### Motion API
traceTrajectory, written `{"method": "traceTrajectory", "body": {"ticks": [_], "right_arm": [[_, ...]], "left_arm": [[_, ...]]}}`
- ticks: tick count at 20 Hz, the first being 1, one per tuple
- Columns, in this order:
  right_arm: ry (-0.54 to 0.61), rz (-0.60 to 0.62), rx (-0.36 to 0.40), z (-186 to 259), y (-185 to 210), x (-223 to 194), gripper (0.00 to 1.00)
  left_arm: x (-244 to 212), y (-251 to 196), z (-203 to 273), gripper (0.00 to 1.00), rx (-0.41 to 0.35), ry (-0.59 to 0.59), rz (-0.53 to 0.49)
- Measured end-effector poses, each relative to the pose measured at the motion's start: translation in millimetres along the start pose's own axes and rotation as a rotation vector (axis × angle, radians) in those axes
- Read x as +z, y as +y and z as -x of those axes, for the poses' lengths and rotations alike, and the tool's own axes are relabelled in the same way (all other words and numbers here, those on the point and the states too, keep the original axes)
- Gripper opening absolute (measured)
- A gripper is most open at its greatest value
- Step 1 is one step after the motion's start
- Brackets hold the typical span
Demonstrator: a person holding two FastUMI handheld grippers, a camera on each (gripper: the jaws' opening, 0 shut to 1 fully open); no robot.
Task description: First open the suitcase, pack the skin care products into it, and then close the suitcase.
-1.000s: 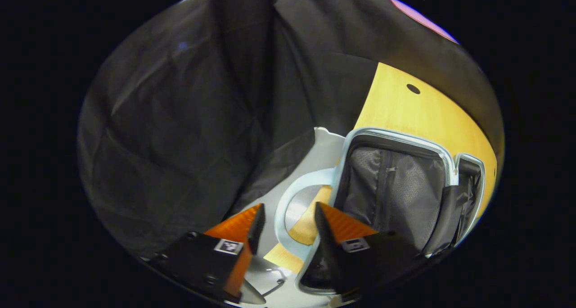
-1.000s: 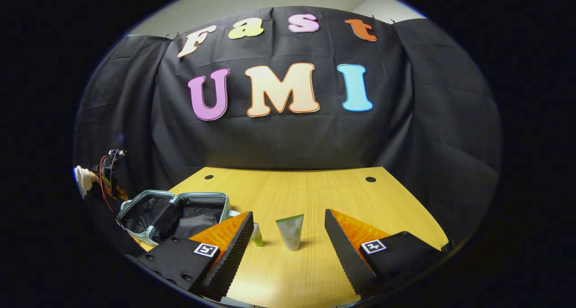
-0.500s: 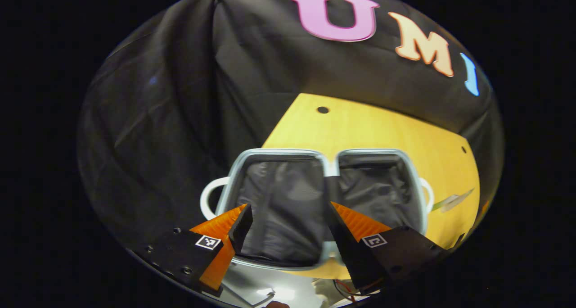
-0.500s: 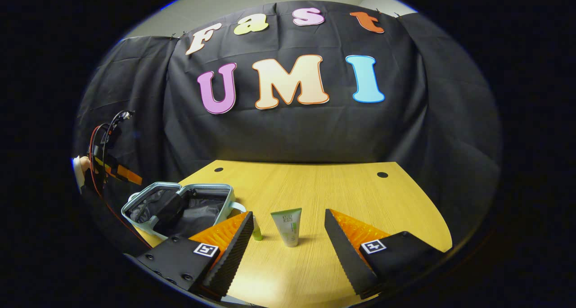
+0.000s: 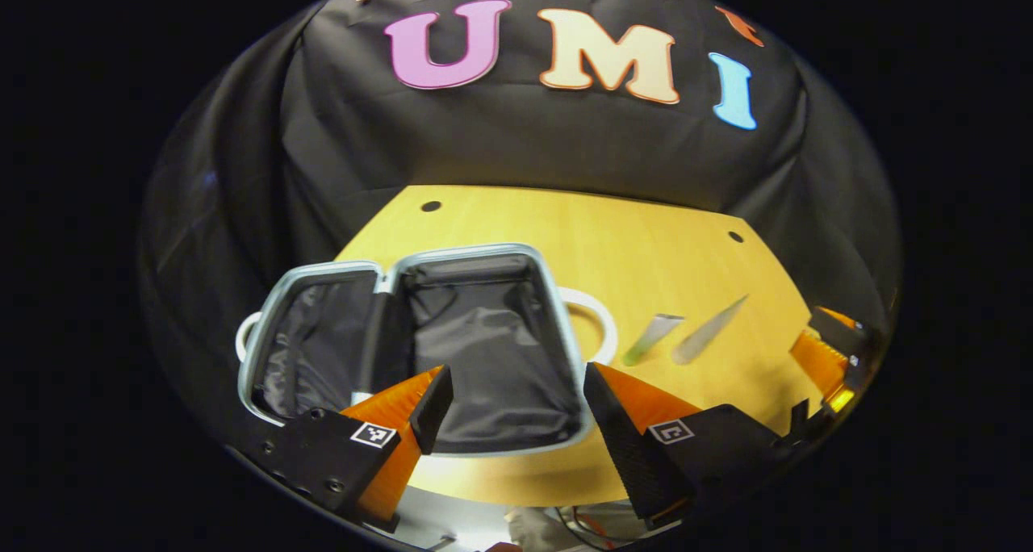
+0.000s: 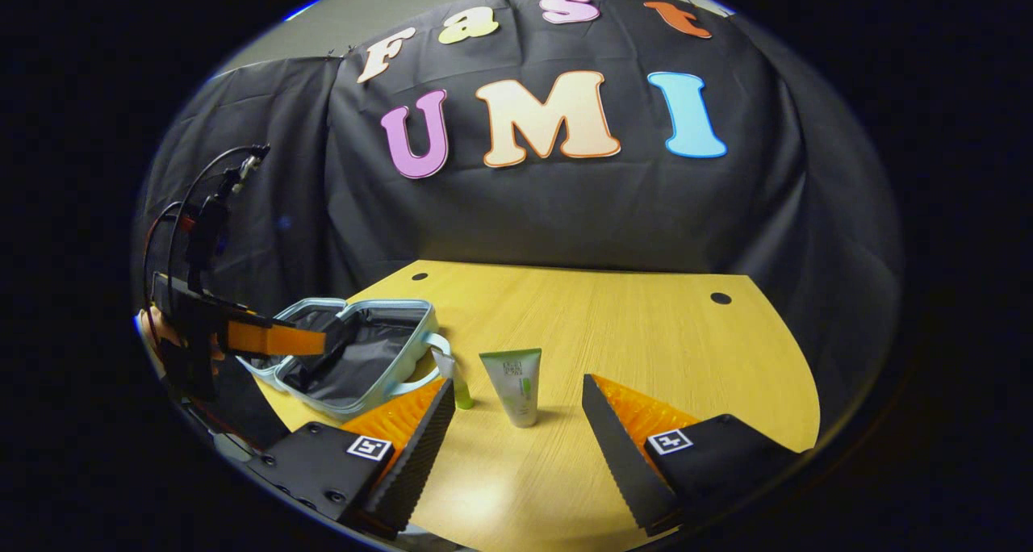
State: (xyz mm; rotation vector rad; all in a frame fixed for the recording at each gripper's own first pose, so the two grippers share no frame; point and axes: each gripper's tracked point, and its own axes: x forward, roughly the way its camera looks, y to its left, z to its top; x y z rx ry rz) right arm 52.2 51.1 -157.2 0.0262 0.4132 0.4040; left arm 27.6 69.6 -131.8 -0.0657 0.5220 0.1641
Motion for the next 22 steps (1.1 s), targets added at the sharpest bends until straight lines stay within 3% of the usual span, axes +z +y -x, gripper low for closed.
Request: {"method": "traceTrajectory", "body": {"ticks": [3, 8, 16, 17, 18, 22], "right_arm": [[0.009, 0.008, 0.040, -5, -7, -6, 0.99], [0.049, 0.016, 0.082, -14, -25, -33, 0.98], [0.107, 0.037, 0.106, -26, -42, -69, 0.98], [0.107, 0.037, 0.109, -27, -44, -70, 0.94], [0.105, 0.034, 0.113, -28, -43, -71, 0.99], [0.116, 0.025, 0.126, -35, -42, -77, 0.98]], "left_arm": [[-12, -54, -18, 0.95, -0.075, -0.023, 0.033], [-34, -98, -65, 0.96, -0.073, -0.049, 0.091], [-58, -117, -127, 0.96, -0.024, -0.060, 0.160], [-60, -115, -131, 0.96, -0.013, -0.058, 0.165], [-58, -112, -135, 0.95, -0.002, -0.061, 0.174], [-57, -113, -151, 0.95, -0.008, -0.059, 0.220]]}}
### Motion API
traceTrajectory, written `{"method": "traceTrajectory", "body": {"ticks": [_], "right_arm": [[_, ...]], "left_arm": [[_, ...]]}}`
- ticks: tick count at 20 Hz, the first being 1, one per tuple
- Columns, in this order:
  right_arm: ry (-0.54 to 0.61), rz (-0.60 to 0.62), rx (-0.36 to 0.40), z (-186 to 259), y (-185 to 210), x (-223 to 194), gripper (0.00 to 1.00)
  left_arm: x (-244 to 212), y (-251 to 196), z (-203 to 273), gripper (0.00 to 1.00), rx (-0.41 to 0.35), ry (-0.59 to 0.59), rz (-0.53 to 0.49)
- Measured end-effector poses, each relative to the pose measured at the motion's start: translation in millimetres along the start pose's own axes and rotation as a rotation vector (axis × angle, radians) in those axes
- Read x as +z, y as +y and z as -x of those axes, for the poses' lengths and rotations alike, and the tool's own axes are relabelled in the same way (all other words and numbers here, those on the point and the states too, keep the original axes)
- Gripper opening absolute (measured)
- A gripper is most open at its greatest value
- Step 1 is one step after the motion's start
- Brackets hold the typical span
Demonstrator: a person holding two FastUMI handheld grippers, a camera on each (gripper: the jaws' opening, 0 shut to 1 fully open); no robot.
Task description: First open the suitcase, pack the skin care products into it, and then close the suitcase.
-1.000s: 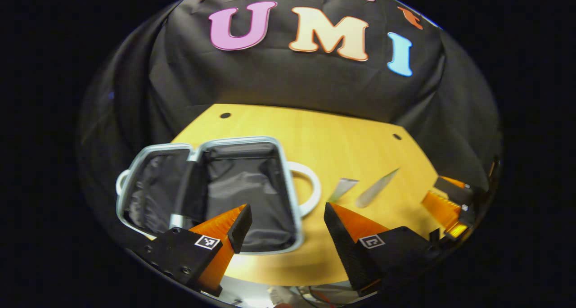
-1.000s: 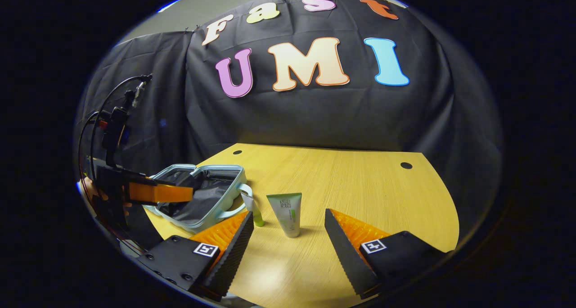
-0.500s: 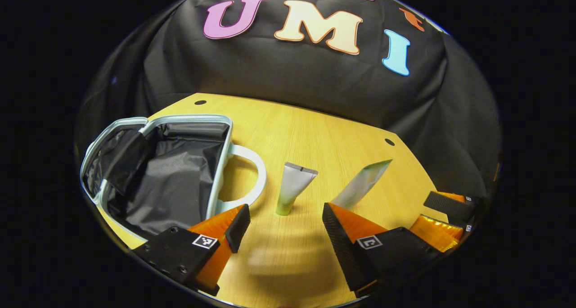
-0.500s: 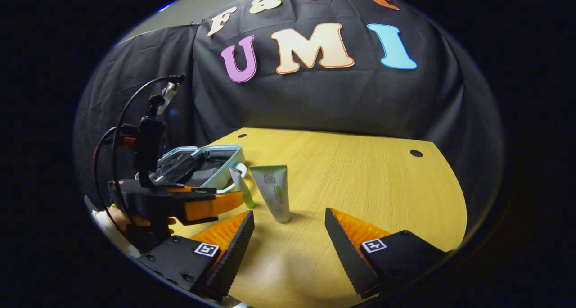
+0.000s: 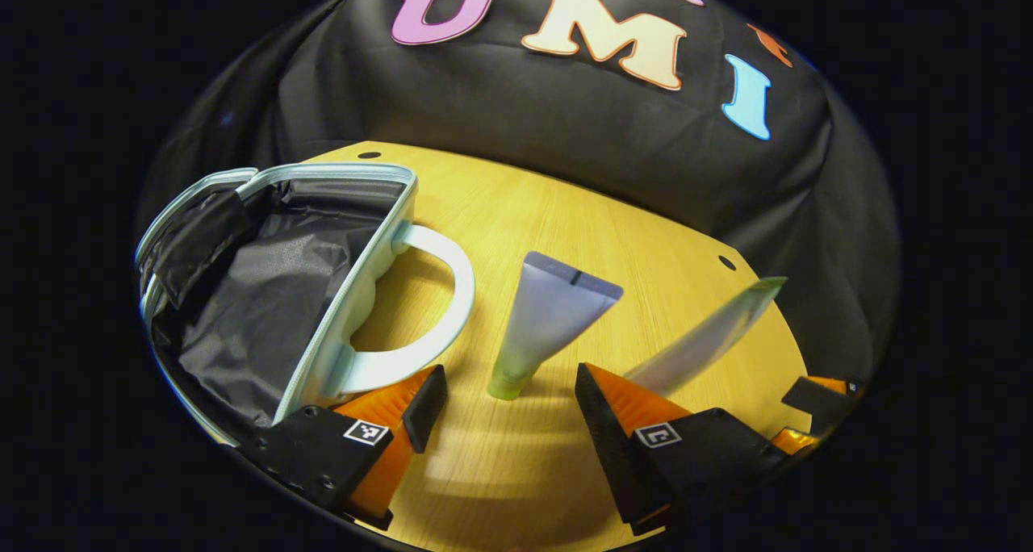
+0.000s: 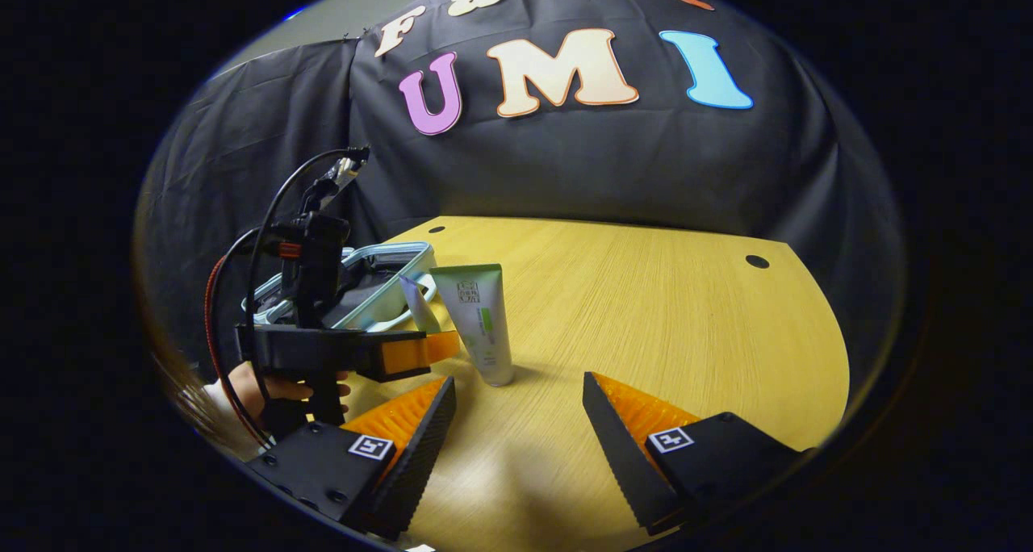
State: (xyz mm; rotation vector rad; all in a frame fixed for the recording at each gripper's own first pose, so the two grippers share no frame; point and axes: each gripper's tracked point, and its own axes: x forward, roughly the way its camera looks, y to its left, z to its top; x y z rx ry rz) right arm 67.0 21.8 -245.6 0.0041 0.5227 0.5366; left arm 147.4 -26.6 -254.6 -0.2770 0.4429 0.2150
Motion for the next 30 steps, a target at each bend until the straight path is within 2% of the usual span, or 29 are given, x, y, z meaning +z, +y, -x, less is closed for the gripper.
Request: {"method": "traceTrajectory", "body": {"ticks": [1, 2, 6, 7, 8, 10, 11, 13, 14, 15, 16, 17, 20, 21, 23, 24, 25, 26, 27, 29, 30], "right_arm": [[0.002, -0.001, 0.002, -2, 0, 0, 0.94], [0.005, -0.001, 0.004, -4, 1, -1, 0.98], [0.017, -0.001, 0.014, -17, 4, -3, 0.98], [0.019, -0.003, 0.016, -18, 5, -4, 0.98], [0.022, -0.003, 0.018, -19, 6, -5, 0.98], [0.030, -0.004, 0.022, -26, 9, -8, 0.99], [0.034, -0.006, 0.025, -30, 10, -8, 0.94], [0.040, -0.015, 0.035, -39, 12, -9, 0.99], [0.047, -0.019, 0.041, -43, 14, -11, 0.94], [0.056, -0.020, 0.045, -49, 16, -12, 0.99], [0.058, -0.014, 0.048, -54, 18, -13, 0.99], [0.055, -0.009, 0.055, -59, 21, -12, 0.99], [0.058, 0.007, 0.073, -76, 31, -14, 0.99], [0.059, 0.013, 0.074, -83, 32, -14, 0.94], [0.058, 0.016, 0.078, -95, 36, -16, 0.98], [0.059, 0.020, 0.072, -100, 36, -16, 0.94], [0.058, 0.028, 0.058, -106, 34, -16, 0.98], [0.047, 0.042, 0.042, -111, 33, -14, 0.97], [0.031, 0.059, 0.033, -115, 33, -10, 0.96], [0.006, 0.079, 0.025, -120, 36, -3, 0.85], [0.008, 0.078, 0.015, -122, 36, -4, 0.68]], "left_arm": [[0, -1, -3, 0.94, 0.004, 0.002, 0.005], [2, -2, -5, 0.94, 0.006, -0.004, 0.004], [8, -7, -18, 0.87, 0.010, -0.021, 0.003], [10, -8, -20, 0.77, 0.004, -0.023, 0.009], [10, -7, -24, 0.72, 0.014, -0.024, 0.010], [12, -4, -29, 0.42, 0.026, -0.027, 0.019], [13, -6, -26, 0.27, 0.018, -0.019, 0.028], [14, -4, -25, 0.27, 0.015, -0.029, 0.027], [16, -4, -22, 0.22, 0.016, -0.035, 0.027], [20, -3, -19, 0.21, 0.012, -0.038, 0.030], [21, -4, -15, 0.24, 0.002, -0.038, 0.039], [24, -6, -10, 0.20, -0.009, -0.035, 0.050], [32, -9, 9, 0.21, -0.038, -0.037, 0.068], [36, -8, 15, 0.20, -0.037, -0.036, 0.069], [43, -4, 30, 0.20, -0.031, -0.035, 0.073], [45, -2, 36, 0.20, -0.029, -0.034, 0.081], [47, 1, 43, 0.20, -0.023, -0.029, 0.088], [49, 7, 50, 0.20, -0.010, -0.027, 0.095], [52, 12, 56, 0.20, 0.002, -0.030, 0.099], [59, 26, 68, 0.20, 0.029, -0.029, 0.106], [62, 31, 76, 0.20, 0.037, -0.033, 0.113]]}}
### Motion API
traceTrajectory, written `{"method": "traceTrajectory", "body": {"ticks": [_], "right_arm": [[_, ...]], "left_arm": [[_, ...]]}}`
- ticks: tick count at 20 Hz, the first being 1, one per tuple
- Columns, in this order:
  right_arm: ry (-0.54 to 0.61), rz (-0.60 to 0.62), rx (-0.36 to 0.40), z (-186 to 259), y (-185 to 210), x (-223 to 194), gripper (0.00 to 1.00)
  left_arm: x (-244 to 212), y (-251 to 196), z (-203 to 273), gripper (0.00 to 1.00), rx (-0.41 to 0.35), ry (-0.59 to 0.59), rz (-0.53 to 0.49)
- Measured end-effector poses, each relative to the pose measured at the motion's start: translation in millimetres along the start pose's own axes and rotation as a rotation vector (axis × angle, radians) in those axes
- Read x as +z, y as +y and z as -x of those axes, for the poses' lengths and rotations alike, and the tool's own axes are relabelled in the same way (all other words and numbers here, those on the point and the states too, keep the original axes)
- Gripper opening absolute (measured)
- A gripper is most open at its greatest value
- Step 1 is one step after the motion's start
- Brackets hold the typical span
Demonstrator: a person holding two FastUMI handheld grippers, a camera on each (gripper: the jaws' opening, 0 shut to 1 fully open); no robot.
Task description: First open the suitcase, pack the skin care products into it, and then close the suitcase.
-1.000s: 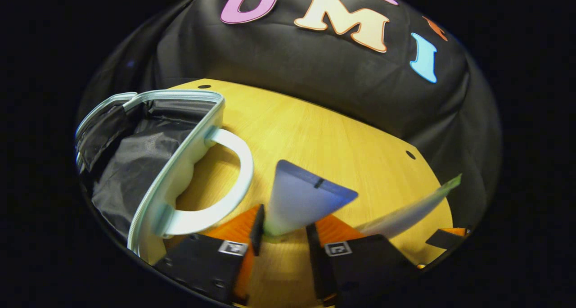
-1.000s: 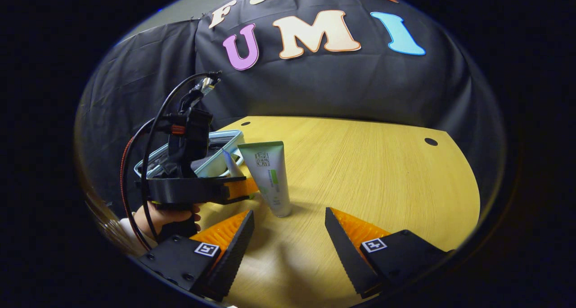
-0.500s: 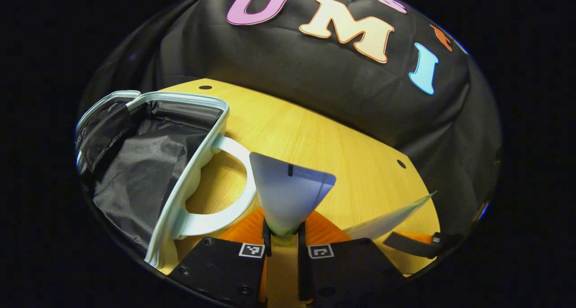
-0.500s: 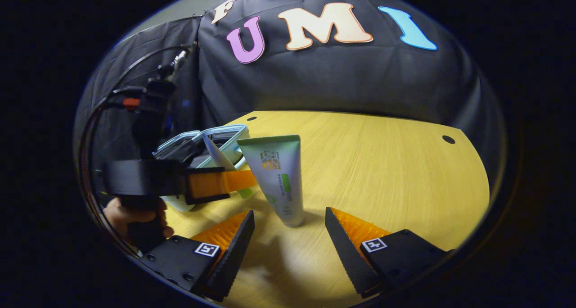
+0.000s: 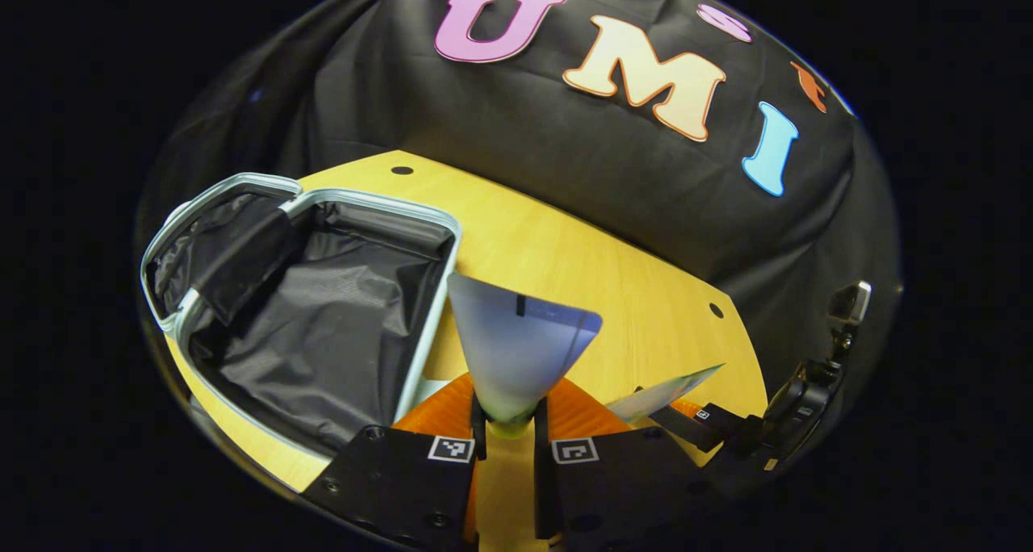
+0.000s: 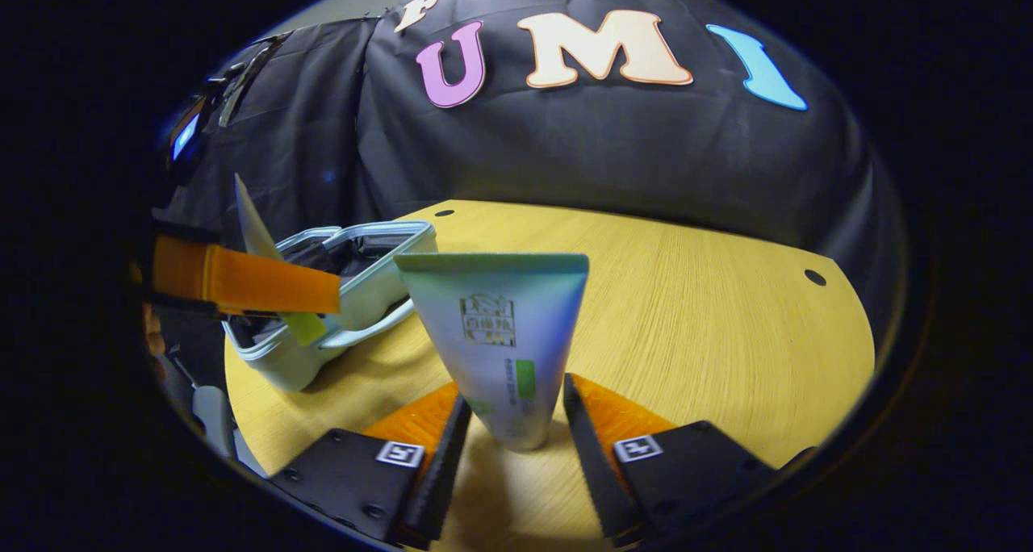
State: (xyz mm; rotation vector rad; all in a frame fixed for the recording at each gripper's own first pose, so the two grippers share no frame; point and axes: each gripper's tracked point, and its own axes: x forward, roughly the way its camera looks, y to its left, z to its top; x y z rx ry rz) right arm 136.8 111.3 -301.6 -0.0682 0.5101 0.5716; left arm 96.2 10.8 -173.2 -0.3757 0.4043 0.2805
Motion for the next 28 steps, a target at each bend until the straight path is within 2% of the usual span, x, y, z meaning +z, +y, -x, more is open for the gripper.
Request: {"method": "traceTrajectory", "body": {"ticks": [2, 5, 8, 11, 14, 15, 16, 18, 19, 20, 23, 24, 25, 28], "right_arm": [[0.032, -0.004, 0.009, -1, 2, -4, 0.55], [0.104, -0.005, 0.015, 11, 7, -5, 0.48], [0.147, -0.013, 0.034, 21, 15, 4, 0.47], [0.196, -0.084, 0.074, 42, 32, 12, 0.48], [0.232, -0.160, 0.099, 59, 49, 19, 0.46], [0.240, -0.173, 0.098, 64, 54, 22, 0.48], [0.244, -0.181, 0.093, 70, 59, 25, 0.48], [0.240, -0.186, 0.079, 76, 74, 35, 0.45], [0.240, -0.192, 0.070, 79, 84, 40, 0.45], [0.237, -0.202, 0.061, 81, 95, 45, 0.45], [0.238, -0.241, 0.051, 78, 137, 65, 0.48], [0.250, -0.250, 0.047, 75, 151, 67, 0.44], [0.250, -0.253, 0.049, 68, 164, 72, 0.48], [0.253, -0.275, 0.059, 48, 199, 79, 0.48]], "left_arm": [[13, 12, 13, 0.20, 0.012, -0.001, 0.012], [26, 42, 28, 0.20, 0.057, 0.029, 0.001], [33, 78, 38, 0.20, 0.102, 0.070, -0.023], [28, 118, 35, 0.20, 0.144, 0.174, -0.021], [9, 147, 24, 0.20, 0.131, 0.380, -0.051], [-2, 154, 21, 0.24, 0.122, 0.460, -0.052], [-6, 162, 20, 0.21, 0.119, 0.517, -0.056], [-12, 183, 16, 0.18, 0.117, 0.614, -0.104], [-16, 190, 15, 0.24, 0.107, 0.660, -0.119], [-18, 193, 14, 0.21, 0.097, 0.700, -0.135], [-28, 206, 20, 0.22, 0.061, 0.847, -0.178], [-30, 209, 18, 0.23, 0.050, 0.874, -0.184], [-32, 210, 17, 0.23, 0.040, 0.897, -0.188], [-33, 215, 17, 0.28, -0.002, 0.934, -0.192]]}}
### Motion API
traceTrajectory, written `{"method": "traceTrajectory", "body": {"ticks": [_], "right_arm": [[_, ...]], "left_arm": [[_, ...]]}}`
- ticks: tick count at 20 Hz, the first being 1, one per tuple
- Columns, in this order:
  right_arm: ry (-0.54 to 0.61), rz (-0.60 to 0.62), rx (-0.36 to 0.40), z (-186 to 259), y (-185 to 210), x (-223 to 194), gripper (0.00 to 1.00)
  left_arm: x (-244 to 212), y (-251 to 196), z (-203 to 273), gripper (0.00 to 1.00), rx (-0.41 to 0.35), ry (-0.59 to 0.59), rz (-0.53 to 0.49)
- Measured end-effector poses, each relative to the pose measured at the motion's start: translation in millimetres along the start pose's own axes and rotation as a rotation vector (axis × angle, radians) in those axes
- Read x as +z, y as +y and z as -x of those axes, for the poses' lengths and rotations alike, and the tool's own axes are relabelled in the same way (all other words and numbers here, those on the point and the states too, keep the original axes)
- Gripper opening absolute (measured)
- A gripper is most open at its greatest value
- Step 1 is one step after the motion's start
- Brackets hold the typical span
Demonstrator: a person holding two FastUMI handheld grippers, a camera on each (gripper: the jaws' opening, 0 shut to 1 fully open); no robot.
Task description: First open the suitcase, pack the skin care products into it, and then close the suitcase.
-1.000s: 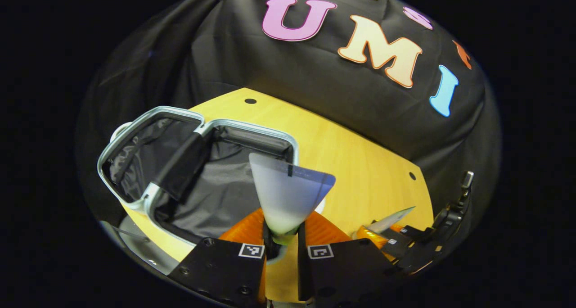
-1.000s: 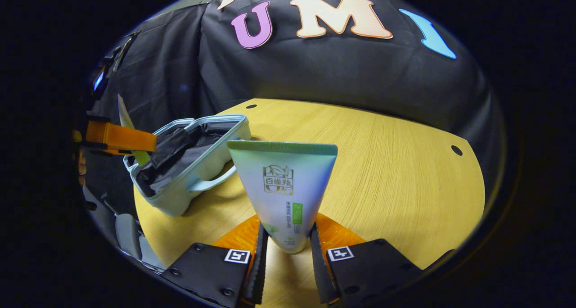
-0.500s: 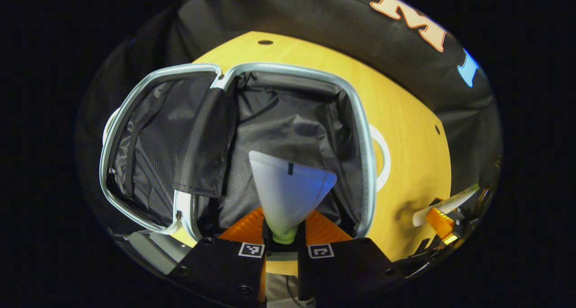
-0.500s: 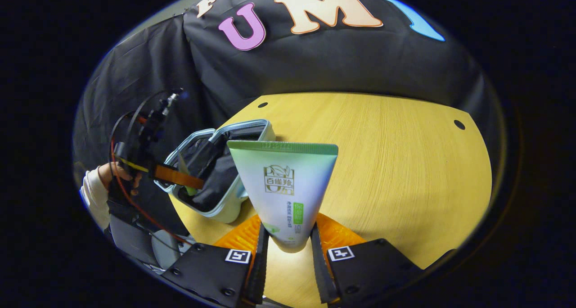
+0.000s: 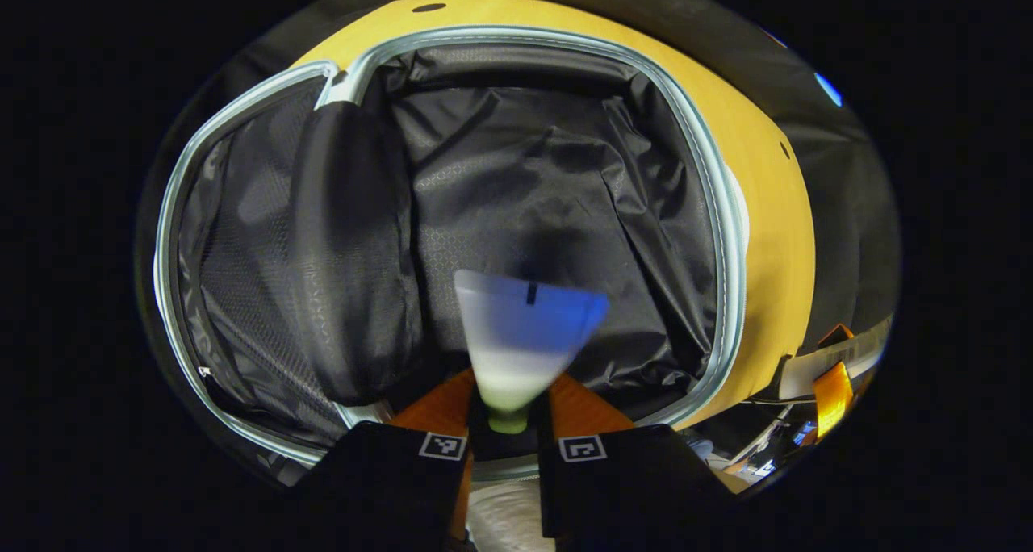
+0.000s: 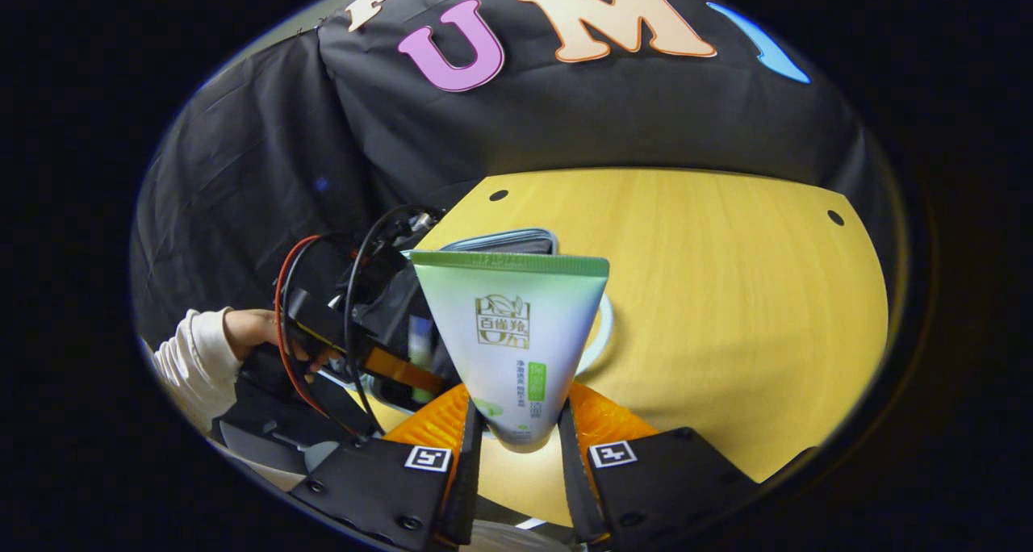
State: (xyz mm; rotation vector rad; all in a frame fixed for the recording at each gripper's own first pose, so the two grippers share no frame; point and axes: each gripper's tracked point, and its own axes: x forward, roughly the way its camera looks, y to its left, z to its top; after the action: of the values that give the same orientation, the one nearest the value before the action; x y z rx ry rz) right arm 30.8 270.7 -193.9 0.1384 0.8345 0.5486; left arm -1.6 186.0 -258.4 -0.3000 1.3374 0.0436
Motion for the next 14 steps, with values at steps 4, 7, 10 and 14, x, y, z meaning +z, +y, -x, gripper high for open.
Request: {"method": "traceTrajectory", "body": {"ticks": [4, 7, 10, 14], "right_arm": [[0.048, 0.010, -0.003, -28, 29, -14, 0.47], [0.126, 0.003, 0.011, -47, 45, -31, 0.43], [0.186, -0.029, 0.020, -68, 51, -43, 0.47], [0.271, -0.038, -0.031, -88, 46, -59, 0.48]], "left_arm": [[-1, -7, 18, 0.65, -0.079, -0.027, 0.012], [-3, -5, 44, 0.81, -0.102, -0.093, 0.022], [-11, 7, 78, 0.90, -0.124, -0.173, 0.033], [-25, 38, 118, 0.91, -0.132, -0.267, 0.083]]}}
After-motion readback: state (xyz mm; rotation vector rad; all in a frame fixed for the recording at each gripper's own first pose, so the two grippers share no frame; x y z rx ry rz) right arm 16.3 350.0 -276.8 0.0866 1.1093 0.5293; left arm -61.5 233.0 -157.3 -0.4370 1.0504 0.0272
